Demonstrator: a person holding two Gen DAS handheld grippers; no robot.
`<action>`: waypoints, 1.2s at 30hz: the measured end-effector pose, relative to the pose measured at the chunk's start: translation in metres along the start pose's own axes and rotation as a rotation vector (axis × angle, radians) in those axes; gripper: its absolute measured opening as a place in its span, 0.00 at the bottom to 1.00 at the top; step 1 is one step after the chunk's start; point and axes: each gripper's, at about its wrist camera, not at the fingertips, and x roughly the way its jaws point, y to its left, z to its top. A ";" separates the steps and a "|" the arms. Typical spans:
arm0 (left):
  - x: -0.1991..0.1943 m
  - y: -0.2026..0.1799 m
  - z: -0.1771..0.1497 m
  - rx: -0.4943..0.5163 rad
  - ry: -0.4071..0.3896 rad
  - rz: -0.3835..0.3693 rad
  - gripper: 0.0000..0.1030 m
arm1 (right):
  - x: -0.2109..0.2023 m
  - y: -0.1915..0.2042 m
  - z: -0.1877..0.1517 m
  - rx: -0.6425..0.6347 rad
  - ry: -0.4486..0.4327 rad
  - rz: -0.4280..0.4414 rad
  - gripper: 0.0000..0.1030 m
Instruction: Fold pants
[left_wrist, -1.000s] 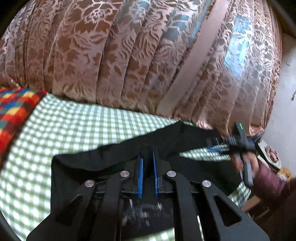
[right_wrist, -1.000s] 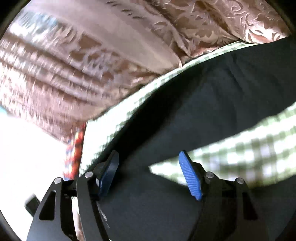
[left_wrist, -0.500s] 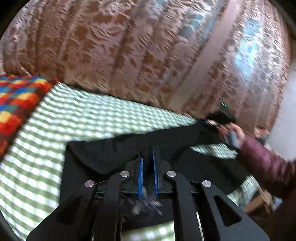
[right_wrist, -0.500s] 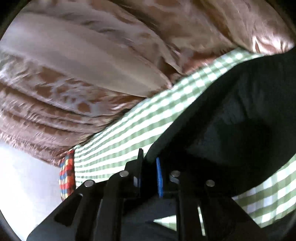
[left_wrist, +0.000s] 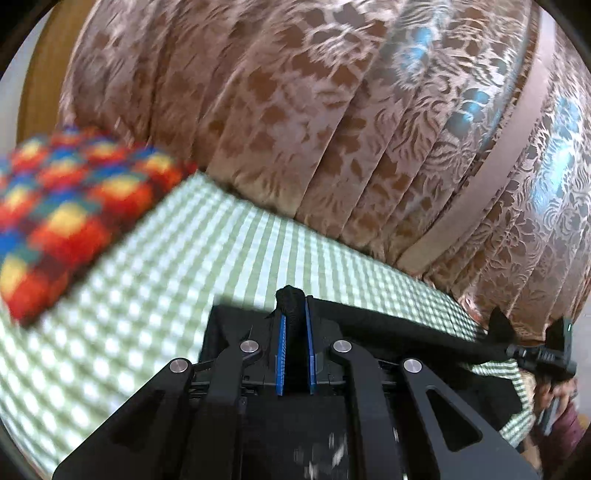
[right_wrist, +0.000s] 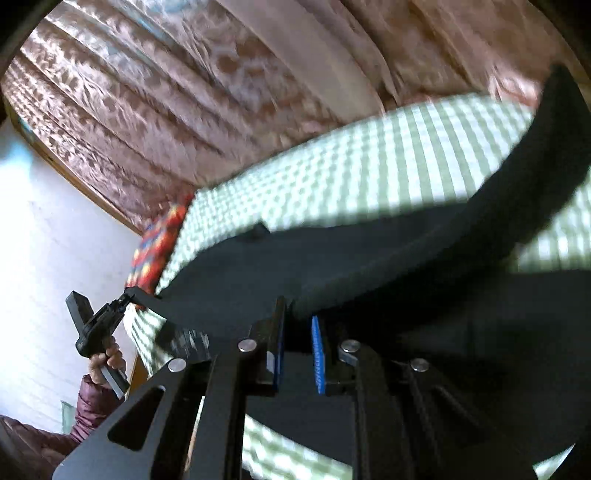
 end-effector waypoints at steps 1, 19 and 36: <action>-0.001 0.007 -0.013 -0.023 0.024 0.005 0.08 | 0.004 -0.004 -0.008 0.012 0.013 -0.005 0.11; -0.031 0.058 -0.091 -0.552 0.118 -0.165 0.49 | 0.040 -0.040 -0.040 0.099 0.074 -0.048 0.10; -0.021 0.054 -0.081 -0.370 0.099 0.093 0.06 | 0.018 -0.015 -0.077 -0.016 0.112 -0.045 0.08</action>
